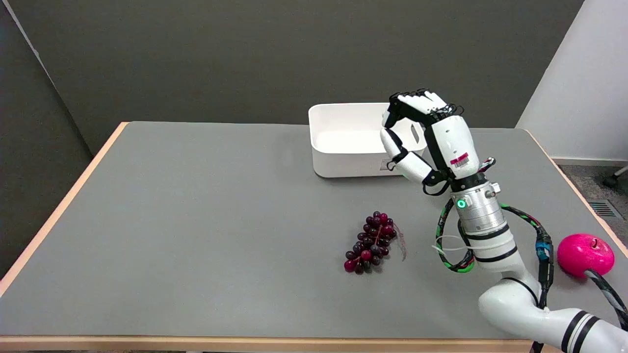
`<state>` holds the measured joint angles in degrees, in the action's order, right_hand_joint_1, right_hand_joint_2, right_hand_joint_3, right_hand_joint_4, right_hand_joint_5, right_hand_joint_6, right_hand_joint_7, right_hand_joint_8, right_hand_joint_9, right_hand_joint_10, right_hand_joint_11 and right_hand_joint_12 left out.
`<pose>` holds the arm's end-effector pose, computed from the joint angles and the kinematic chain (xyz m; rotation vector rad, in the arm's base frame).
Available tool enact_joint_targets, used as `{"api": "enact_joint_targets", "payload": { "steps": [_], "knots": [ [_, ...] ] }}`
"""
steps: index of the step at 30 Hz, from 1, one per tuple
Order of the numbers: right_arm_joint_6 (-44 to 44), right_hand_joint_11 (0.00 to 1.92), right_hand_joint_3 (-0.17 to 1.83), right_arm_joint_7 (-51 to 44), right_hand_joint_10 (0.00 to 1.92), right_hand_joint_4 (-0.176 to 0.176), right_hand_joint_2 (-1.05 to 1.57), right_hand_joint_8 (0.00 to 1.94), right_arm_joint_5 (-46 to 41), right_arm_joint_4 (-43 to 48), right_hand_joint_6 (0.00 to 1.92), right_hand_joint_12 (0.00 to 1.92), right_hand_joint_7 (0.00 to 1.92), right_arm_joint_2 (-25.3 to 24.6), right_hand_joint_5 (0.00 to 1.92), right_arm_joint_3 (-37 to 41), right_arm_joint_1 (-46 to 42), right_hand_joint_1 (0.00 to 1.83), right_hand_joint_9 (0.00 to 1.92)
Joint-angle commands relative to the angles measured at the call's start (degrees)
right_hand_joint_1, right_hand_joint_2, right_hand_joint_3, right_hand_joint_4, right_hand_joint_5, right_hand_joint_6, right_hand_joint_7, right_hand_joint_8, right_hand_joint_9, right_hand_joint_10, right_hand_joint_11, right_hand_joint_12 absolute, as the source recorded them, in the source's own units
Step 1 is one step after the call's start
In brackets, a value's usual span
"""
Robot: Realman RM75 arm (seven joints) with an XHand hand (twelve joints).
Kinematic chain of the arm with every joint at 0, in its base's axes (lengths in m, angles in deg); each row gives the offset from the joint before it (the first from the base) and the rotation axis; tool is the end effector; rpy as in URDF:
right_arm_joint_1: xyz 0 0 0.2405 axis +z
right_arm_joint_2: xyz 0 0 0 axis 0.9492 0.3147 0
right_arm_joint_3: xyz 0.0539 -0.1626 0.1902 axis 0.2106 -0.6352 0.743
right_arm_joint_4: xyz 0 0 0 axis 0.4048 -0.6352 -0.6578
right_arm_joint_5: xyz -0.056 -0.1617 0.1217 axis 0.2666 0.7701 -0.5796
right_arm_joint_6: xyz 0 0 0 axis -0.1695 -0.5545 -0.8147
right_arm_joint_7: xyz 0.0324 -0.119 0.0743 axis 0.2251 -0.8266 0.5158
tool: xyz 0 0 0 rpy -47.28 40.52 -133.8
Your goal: Pick up the red apple.
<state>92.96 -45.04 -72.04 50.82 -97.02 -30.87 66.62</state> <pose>-0.2006 -0.2785 0.3320 1.7609 0.1353 0.9354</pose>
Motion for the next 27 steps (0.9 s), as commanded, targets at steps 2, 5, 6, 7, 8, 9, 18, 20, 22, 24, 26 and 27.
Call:
{"api": "enact_joint_targets", "payload": {
  "steps": [2, 5, 6, 7, 8, 9, 18, 20, 22, 24, 26, 27],
  "knots": [
    [-2.04, 0.4, 0.35, 0.69, 1.14, 0.165, 1.16, 0.93, 0.47, 1.29, 1.58, 1.52, 0.72, 1.29, 0.61, 0.26, 0.53, 0.82, 0.61],
    [-1.57, 0.4, 0.35, 0.69, 1.14, 0.164, 1.16, 0.93, 0.54, 1.27, 1.58, 1.52, 0.72, 1.29, 0.61, 0.03, 0.36, 0.82, 0.61],
    [-1.57, 0.4, 0.35, 0.69, 1.14, 0.164, 1.16, 0.93, 0.54, 1.13, 1.58, 1.52, 0.72, 1.29, 0.61, 0.03, 0.36, 0.82, 0.61],
    [-1.57, 0.4, 0.35, 0.69, 1.14, 0.164, 1.16, 0.93, 0.54, 0.97, 1.58, 1.52, 0.72, 1.29, 0.61, 0.03, 0.36, 0.82, 0.61],
    [-1.57, 0.4, 0.35, 0.69, 1.14, 0.164, 1.16, 0.93, 0.54, 0.97, 1.58, 1.52, 0.72, 1.29, 0.61, 0.02, 0.36, 0.82, 0.61],
    [-1.57, 0.4, 0.35, 0.69, 1.14, 0.163, 1.16, 0.93, 0.54, 0.97, 1.58, 1.52, 0.72, 1.29, 0.61, -0.05, 0.36, 0.82, 0.61],
    [-1.25, 0.4, 0.35, 0.36, 1.14, 0.159, 1.16, 0.93, 0.46, 1.37, 1.58, 1.52, 0.72, 1.7, 0.61, 0.5, 0.2, 0.82, 0.61],
    [-0.93, 0.4, 0.35, 0.21, 1.15, 0.156, 1.16, 0.94, 0.37, 1.96, 1.58, 1.52, 0.72, 2.67, 0.62, 0.5, 0.12, 0.83, 0.61],
    [-1.26, 0.4, 0.35, 0.21, 1.15, 0.153, 1.16, 0.94, -0.6, 3.78, 1.58, 1.52, 0.72, 4.03, 0.62, 0.72, -0.17, 0.83, 0.61],
    [-3.24, 0.4, 0.35, 0.13, 1.15, 0.152, 1.16, 0.94, -1.87, 7.04, 1.58, 1.52, 0.72, 6.4, 0.62, 2.17, -0.93, 0.83, 0.61],
    [-5.75, 0.4, 0.35, 0.12, 1.16, 0.15, 1.16, 0.94, -2.26, 9.39, 1.58, 1.52, 0.72, 8.74, 0.62, 3.79, -1.39, 0.83, 0.61],
    [-7.62, 0.4, 0.35, 0.05, 1.16, 0.15, 1.16, 0.94, -2.79, 11.23, 1.58, 1.52, 0.72, 10.21, 0.62, 4.71, -1.74, 0.83, 0.61]
  ]
}}
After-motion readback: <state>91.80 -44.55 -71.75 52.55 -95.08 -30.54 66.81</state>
